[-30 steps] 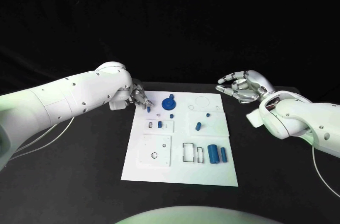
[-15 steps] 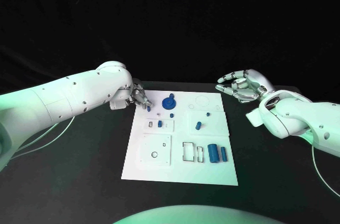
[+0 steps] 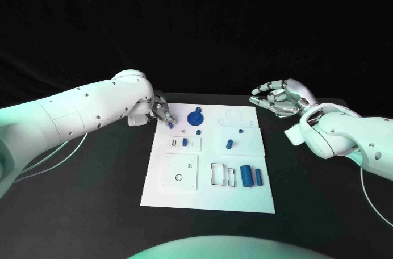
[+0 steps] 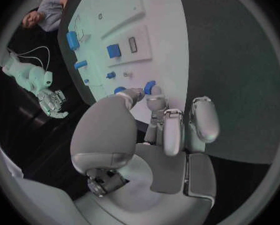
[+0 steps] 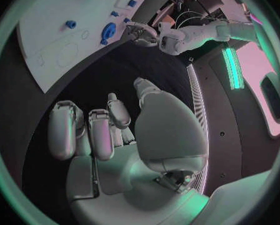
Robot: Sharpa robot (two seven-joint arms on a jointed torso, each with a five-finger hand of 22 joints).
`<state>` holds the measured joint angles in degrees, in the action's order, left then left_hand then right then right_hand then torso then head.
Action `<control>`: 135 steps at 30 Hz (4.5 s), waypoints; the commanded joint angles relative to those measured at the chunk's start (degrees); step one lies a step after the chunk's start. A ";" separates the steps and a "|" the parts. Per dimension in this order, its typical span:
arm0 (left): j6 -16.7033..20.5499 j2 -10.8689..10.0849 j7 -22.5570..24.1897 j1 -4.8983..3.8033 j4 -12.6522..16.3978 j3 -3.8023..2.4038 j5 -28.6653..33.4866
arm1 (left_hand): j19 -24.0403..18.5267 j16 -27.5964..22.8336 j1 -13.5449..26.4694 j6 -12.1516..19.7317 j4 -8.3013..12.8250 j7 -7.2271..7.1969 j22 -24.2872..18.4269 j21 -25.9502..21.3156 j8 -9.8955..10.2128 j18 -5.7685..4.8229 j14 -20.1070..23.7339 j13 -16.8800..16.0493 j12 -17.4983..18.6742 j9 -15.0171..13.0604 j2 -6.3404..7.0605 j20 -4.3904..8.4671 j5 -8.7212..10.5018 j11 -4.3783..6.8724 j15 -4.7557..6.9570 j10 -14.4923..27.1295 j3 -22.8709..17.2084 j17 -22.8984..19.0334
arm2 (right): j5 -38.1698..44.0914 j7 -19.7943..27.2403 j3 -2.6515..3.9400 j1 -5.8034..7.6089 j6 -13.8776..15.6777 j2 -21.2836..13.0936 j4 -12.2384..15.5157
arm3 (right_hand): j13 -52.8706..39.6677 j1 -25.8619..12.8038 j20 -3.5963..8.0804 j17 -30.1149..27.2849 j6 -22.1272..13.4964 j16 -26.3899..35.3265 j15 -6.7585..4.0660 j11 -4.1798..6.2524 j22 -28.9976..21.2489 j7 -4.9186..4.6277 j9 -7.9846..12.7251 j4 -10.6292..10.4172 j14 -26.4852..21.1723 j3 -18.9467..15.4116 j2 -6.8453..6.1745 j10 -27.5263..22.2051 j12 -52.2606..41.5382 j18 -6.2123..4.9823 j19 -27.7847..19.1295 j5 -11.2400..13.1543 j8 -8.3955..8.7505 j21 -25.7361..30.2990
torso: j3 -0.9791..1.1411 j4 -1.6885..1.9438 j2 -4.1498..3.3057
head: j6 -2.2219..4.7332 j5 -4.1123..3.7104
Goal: Assemble the parts on the task board
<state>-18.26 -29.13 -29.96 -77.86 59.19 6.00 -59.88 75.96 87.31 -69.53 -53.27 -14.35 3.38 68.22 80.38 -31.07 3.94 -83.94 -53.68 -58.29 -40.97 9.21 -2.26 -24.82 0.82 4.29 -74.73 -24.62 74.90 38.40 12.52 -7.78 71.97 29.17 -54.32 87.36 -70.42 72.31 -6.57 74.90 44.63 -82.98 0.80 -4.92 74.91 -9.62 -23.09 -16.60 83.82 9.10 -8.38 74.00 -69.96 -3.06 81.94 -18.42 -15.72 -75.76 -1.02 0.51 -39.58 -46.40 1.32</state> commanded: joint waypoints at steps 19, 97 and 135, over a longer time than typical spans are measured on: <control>4.53 -3.14 1.59 0.16 4.45 -0.11 6.04 | 0.78 0.49 -6.19 -0.19 8.51 0.66 1.70 0.55 -0.27 0.55 -4.85 0.49 -0.74 -2.18 1.79 -0.22 0.03 -0.32 -0.43 -0.70 -16.14 10.47 | 0.45 0.67 0.00 -0.03 -0.08 0.02 -0.05 | -0.01 0.05 0.15 1.29 -0.35 0.34 -0.41 0.15 5.61 -0.10 0.08 0.24 2.64 0.17 0.83 0.05 0.10 -0.53 -0.20 -0.29 -0.36 0.27 | 0.09 0.30 0.39 | 0.00 0.44; 9.98 -10.98 1.37 3.05 21.69 2.54 -1.19 | 3.14 0.62 -3.29 -2.85 10.53 -0.19 5.50 2.60 -0.51 -0.20 -4.92 -0.77 -2.40 -2.80 5.14 0.46 -1.47 0.58 0.35 -3.40 -21.30 10.54 | 0.18 0.76 0.00 -0.24 -0.09 -0.02 -0.42 | 0.15 -0.04 0.17 1.21 -0.36 0.42 -0.43 0.17 5.52 -0.08 0.10 0.14 2.63 0.20 1.00 -0.02 0.24 -0.55 -0.25 -0.49 -0.47 0.43 | 0.18 0.70 0.88 | -0.87 0.61; 9.95 -9.82 0.58 3.73 19.08 2.82 0.43 | 2.78 0.18 10.47 -3.92 -0.01 -1.19 5.05 2.03 0.46 -0.13 -4.68 0.75 -1.20 -2.78 5.74 0.70 -0.56 1.12 0.74 -3.54 -10.75 9.48 | 0.14 0.91 0.00 -0.32 0.02 -0.17 -0.24 | 0.40 0.10 0.24 1.14 -0.60 0.56 -0.48 0.21 5.42 -0.06 0.23 0.40 2.65 0.07 0.70 -0.09 0.42 -0.58 -0.24 -0.44 -0.75 0.66 | 0.13 0.73 0.91 | -1.00 0.20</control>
<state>-7.43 -38.99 -29.16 -74.33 78.30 8.68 -60.81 78.94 87.76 -59.44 -57.12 -14.27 2.00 73.18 82.55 -30.91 3.94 -83.94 -52.86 -59.41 -43.78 14.86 -1.75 -25.50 1.95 4.73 -78.56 -35.61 74.92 38.32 12.86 -7.79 71.71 29.32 -54.48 87.04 -70.04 72.24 -6.57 74.91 44.44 -82.76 0.61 -4.92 74.91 -9.81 -22.91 -16.60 84.03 9.10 -7.85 74.00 -69.67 -3.06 81.94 -18.85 -16.17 -75.31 -0.90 1.22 -38.66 -47.40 1.55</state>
